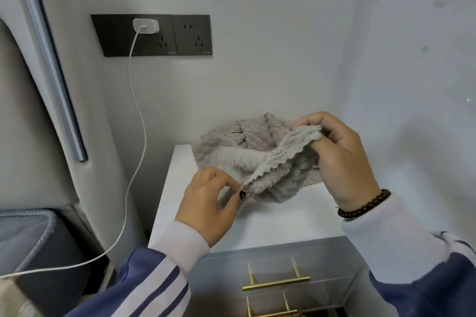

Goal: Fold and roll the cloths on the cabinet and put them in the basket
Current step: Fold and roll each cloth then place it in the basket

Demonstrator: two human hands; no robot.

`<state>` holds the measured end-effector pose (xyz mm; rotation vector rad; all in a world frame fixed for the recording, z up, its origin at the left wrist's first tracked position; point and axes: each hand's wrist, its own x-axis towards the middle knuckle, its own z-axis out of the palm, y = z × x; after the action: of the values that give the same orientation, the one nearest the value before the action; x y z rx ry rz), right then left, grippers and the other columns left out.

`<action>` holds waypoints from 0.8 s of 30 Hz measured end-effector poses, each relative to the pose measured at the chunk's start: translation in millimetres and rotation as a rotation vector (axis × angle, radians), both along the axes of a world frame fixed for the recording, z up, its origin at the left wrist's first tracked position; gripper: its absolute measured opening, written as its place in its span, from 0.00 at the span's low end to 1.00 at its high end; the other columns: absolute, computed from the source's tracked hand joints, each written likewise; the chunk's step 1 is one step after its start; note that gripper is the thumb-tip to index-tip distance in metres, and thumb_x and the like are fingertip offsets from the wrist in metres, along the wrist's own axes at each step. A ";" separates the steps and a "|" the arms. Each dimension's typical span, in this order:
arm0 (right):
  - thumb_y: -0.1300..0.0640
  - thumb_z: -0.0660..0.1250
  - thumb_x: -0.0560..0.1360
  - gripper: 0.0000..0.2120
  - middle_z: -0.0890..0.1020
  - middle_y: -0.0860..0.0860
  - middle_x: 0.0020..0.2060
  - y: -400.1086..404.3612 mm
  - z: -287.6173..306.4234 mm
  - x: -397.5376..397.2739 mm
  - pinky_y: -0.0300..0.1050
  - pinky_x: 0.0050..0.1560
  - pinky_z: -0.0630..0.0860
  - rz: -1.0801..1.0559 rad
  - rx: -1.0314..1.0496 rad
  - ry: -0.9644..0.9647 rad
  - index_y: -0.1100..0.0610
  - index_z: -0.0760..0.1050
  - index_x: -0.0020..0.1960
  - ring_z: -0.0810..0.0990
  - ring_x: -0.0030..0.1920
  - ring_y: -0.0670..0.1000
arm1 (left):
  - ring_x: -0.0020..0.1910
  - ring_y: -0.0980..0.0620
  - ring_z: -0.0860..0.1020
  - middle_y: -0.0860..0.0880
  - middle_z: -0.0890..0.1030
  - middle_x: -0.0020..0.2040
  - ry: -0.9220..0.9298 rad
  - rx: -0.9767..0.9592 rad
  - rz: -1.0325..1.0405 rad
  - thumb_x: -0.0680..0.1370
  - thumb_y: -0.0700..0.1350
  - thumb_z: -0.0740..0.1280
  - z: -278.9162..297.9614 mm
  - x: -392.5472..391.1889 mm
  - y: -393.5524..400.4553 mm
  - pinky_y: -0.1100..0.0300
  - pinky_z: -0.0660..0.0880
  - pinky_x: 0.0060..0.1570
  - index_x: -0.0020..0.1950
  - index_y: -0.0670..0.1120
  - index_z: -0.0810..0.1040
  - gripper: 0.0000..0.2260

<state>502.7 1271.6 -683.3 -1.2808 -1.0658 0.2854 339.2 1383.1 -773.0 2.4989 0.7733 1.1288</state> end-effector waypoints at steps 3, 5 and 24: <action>0.69 0.58 0.76 0.09 0.77 0.46 0.36 -2.2 0.7 5.2 0.35 0.41 0.73 -0.132 0.030 0.046 0.59 0.74 0.45 0.75 0.38 0.44 | 0.38 0.57 0.75 0.57 0.78 0.39 -0.173 -0.274 -0.098 0.77 0.38 0.65 3.5 6.7 -10.4 0.69 0.71 0.38 0.45 0.51 0.71 0.08; 0.65 0.61 0.77 0.07 0.75 0.50 0.35 -5.7 1.1 13.2 0.41 0.37 0.71 -0.166 0.002 0.098 0.56 0.75 0.46 0.71 0.36 0.48 | 0.29 0.58 0.72 0.56 0.75 0.32 -0.338 -0.369 -0.134 0.79 0.37 0.62 7.6 10.6 -12.2 0.66 0.69 0.31 0.46 0.51 0.70 0.08; 0.49 0.70 0.73 0.11 0.77 0.48 0.26 -27.1 -7.1 77.5 0.39 0.30 0.69 -0.046 -0.859 -0.175 0.57 0.78 0.42 0.74 0.25 0.49 | 0.25 0.58 0.72 0.51 0.77 0.26 0.145 -0.828 -0.297 0.52 0.64 0.78 29.4 -34.7 40.5 0.67 0.69 0.26 0.31 0.48 0.82 0.22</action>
<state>580.3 1244.5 -690.3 -2.1221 -1.0942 0.6484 304.5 1423.7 -743.6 1.8982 0.6835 0.3943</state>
